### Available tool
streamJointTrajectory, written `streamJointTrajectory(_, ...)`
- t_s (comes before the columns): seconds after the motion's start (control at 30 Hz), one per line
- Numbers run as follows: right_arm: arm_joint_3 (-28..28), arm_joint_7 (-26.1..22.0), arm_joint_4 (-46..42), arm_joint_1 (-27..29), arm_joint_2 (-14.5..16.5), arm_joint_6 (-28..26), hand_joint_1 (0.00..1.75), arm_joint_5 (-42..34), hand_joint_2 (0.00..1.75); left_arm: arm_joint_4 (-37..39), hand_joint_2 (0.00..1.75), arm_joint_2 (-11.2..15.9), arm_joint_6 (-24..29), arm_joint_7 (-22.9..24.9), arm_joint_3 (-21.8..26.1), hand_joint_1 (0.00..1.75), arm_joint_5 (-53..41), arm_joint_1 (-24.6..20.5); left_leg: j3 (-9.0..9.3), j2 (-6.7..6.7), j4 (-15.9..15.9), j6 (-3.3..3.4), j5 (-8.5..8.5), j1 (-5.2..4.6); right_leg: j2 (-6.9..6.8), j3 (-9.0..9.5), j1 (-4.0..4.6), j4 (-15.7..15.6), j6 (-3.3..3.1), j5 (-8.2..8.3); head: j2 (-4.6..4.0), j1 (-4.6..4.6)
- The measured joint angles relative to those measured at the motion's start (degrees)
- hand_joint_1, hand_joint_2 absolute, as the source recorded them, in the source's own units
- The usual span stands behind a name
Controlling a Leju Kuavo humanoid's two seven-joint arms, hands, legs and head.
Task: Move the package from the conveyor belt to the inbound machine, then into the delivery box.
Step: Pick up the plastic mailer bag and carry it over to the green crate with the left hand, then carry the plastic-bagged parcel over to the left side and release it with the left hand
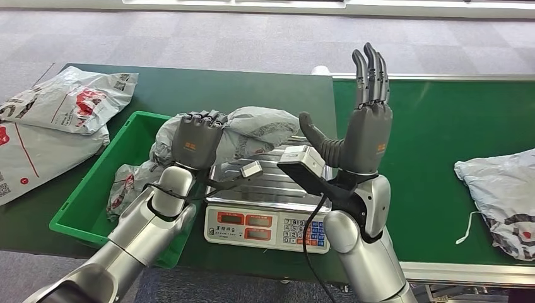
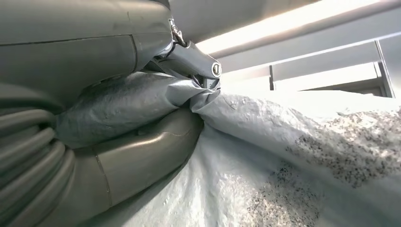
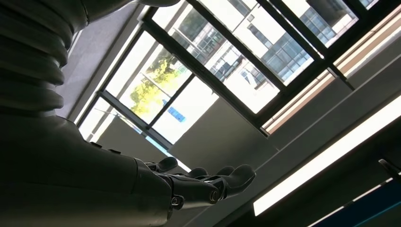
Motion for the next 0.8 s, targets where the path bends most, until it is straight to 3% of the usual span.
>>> streamJointTrajectory(0.27,0.00,0.00,-0.35,0.18,0.00,-0.01,0.00,0.02,1.75,-2.45,1.75,0.92,0.32,0.41,0.36,1.75,0.00,0.42,-0.01,0.00,0.01,0.00,0.00,0.00,0.00,0.00,-0.02,0.00,0.00,0.01,0.00,0.00)
streamJointTrajectory(0.4,0.00,0.17,-0.33,0.21,-0.01,-0.52,0.00,0.09,1.75,-6.01,1.75,3.59,6.77,9.66,1.12,1.75,0.00,0.63,-0.06,0.11,0.00,-0.02,0.00,0.00,0.11,-0.08,0.05,0.04,-0.03,0.04,0.00,0.00)
streamJointTrajectory(0.47,0.00,0.37,-0.20,0.23,-0.04,-1.25,0.00,0.08,1.75,-9.95,1.75,6.13,9.20,11.71,3.70,1.75,0.00,0.42,-0.04,0.19,0.00,-0.05,-0.01,0.01,0.19,-0.12,0.11,0.04,-0.06,0.04,0.00,-0.01)
streamJointTrajectory(0.63,0.00,0.45,0.23,0.62,-0.11,-2.85,0.00,0.12,1.75,-18.32,1.75,9.85,9.66,4.59,16.67,1.75,0.00,2.60,-0.04,0.20,-0.06,-0.17,-0.01,0.15,0.21,-0.12,0.24,0.05,-0.18,-0.04,0.00,0.00)
streamJointTrajectory(0.7,0.00,0.46,0.22,0.92,-0.11,-2.81,0.00,0.33,1.75,-20.35,1.75,11.90,8.94,6.97,20.61,1.75,0.00,3.74,-0.03,0.21,-0.06,-0.21,-0.03,0.19,0.23,-0.13,0.26,0.05,-0.20,-0.04,0.00,-0.01)
streamJointTrajectory(0.8,0.00,0.55,0.20,1.25,-0.11,-2.18,0.00,0.81,1.75,-21.54,1.75,15.79,5.10,16.10,22.49,1.75,0.00,4.77,-0.03,0.23,-0.06,-0.23,-0.04,0.21,0.22,-0.14,0.28,0.05,-0.22,-0.06,0.00,-0.02)
